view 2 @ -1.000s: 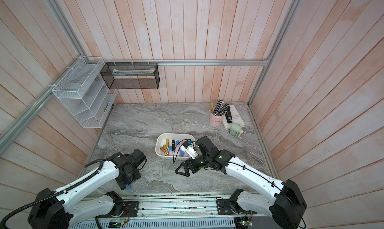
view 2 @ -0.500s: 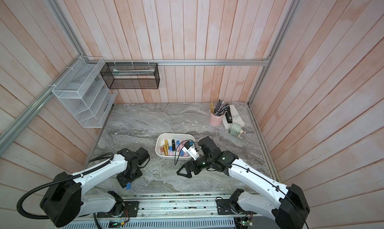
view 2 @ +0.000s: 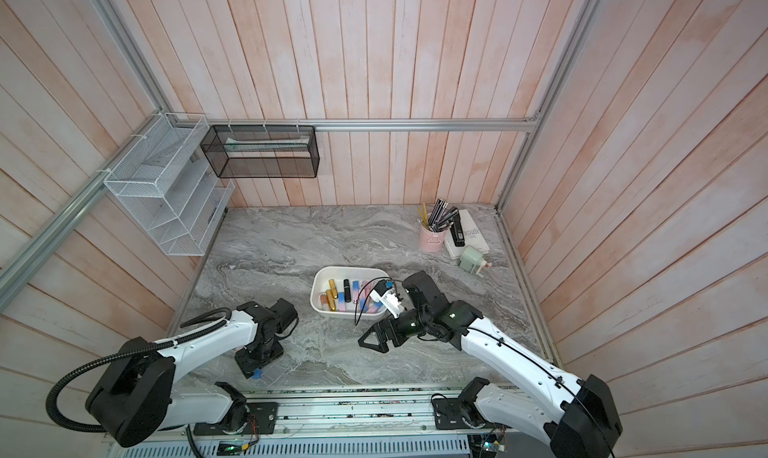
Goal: Put the lipstick into the storage box
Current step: Pick up the lipstick at the center of the board.
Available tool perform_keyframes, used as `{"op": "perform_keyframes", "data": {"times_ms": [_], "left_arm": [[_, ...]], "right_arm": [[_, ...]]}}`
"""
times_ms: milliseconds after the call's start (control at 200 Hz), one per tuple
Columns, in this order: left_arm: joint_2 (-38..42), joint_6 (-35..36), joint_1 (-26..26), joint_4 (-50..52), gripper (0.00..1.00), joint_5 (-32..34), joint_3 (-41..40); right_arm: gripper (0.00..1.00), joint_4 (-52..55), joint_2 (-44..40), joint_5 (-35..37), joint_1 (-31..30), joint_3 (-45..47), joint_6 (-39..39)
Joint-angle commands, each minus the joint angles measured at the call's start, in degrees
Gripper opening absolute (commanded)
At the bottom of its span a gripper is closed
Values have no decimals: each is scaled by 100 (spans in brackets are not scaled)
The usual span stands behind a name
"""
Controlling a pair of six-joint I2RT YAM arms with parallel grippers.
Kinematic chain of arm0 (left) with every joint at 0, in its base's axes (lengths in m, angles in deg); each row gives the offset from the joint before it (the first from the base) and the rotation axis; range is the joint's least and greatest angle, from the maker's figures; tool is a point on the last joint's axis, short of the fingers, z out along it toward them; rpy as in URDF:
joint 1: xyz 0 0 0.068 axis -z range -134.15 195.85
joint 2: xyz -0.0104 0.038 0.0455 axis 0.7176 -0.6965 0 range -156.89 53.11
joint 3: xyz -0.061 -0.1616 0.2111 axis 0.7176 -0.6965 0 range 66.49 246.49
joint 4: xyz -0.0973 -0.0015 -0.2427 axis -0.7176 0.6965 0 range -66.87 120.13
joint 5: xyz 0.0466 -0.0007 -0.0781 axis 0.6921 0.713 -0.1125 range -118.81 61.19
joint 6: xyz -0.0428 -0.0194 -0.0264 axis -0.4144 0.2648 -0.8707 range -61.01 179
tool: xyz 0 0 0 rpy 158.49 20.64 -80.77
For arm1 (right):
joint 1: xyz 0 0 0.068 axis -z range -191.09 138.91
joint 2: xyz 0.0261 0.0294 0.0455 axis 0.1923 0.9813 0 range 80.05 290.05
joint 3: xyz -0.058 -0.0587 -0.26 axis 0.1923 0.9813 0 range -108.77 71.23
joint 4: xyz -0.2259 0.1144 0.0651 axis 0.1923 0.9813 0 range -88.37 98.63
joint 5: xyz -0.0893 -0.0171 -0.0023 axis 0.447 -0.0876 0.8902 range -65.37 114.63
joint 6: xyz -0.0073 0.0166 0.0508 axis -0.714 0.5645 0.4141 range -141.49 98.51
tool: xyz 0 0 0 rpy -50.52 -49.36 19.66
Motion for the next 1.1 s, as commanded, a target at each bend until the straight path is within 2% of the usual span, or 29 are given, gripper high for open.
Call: {"op": "perform_keyframes", "data": {"times_ms": [0, 360, 570, 820, 1095], "left_arm": [[-215, 222, -58, -613, 57, -57, -147], [-508, 607, -30, -1194, 39, -382, 41], [-1009, 645, 307, -1486, 36, -475, 478], [-1606, 754, 540, -2158, 29, -772, 637], [-1824, 1070, 795, -2234, 13, -929, 1211]], "right_arm": [[98, 228, -91, -37, 76, 8, -98], [98, 270, -48, 37, 201, -74, -139], [98, 364, 24, 26, 244, -145, -201], [98, 613, 114, 63, 280, -371, -390], [98, 696, 129, 71, 279, -420, -398]]}}
